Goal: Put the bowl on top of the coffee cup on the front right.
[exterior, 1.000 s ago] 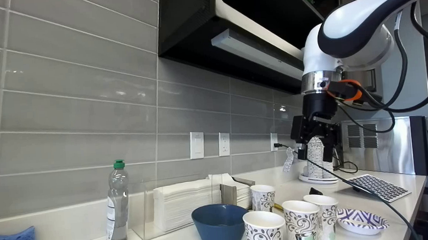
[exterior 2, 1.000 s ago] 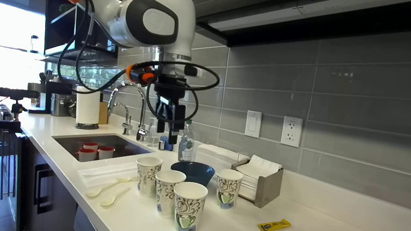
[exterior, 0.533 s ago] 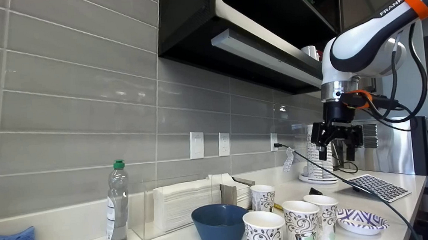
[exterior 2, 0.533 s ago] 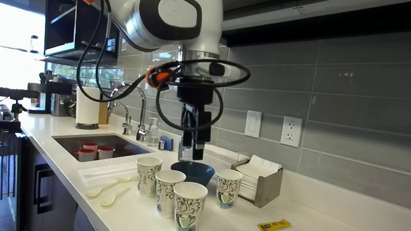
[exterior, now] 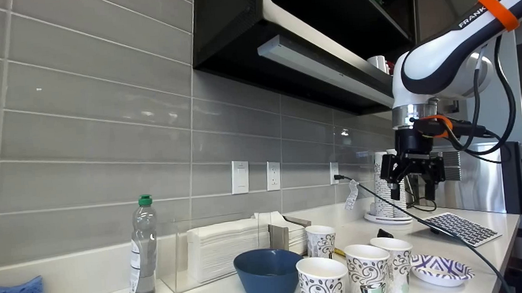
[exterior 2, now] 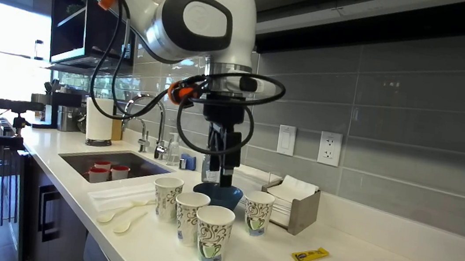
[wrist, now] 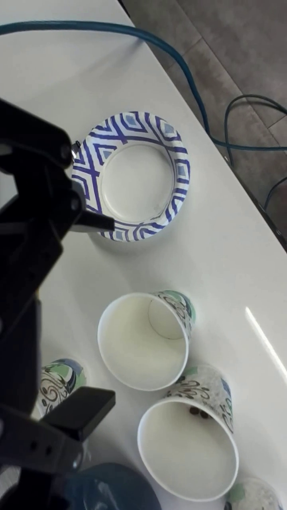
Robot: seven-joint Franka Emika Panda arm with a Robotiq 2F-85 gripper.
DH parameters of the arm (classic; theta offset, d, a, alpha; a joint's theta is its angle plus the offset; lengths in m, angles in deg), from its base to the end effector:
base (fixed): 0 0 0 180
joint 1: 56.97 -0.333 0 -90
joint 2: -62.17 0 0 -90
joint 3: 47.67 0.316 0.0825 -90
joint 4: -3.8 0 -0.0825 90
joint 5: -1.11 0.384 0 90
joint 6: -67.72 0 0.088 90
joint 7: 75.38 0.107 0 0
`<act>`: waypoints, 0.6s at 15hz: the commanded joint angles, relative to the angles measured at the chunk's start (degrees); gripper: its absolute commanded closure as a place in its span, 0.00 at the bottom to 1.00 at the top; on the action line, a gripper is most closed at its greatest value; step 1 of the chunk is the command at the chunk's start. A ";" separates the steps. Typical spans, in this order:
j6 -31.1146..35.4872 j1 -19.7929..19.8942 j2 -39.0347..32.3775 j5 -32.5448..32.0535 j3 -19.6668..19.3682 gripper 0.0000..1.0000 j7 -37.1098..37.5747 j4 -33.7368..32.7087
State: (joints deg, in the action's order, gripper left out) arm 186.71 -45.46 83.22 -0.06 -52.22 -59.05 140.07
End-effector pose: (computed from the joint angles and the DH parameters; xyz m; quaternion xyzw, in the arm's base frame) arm 0.4231 -0.1244 0.4670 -0.9617 0.2722 -0.0324 0.0053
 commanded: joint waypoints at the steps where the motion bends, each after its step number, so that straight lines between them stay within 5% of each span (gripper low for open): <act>1: 0.43 1.28 -3.94 0.87 -2.19 0.00 1.62 -1.34; 8: 5.94 3.96 -13.45 2.33 -7.64 0.00 3.38 -4.25; 9: 4.38 3.18 -9.76 0.94 -6.84 0.00 2.28 -1.92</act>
State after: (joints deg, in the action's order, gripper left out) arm 191.23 -42.30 73.41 0.88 -59.12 -56.74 138.21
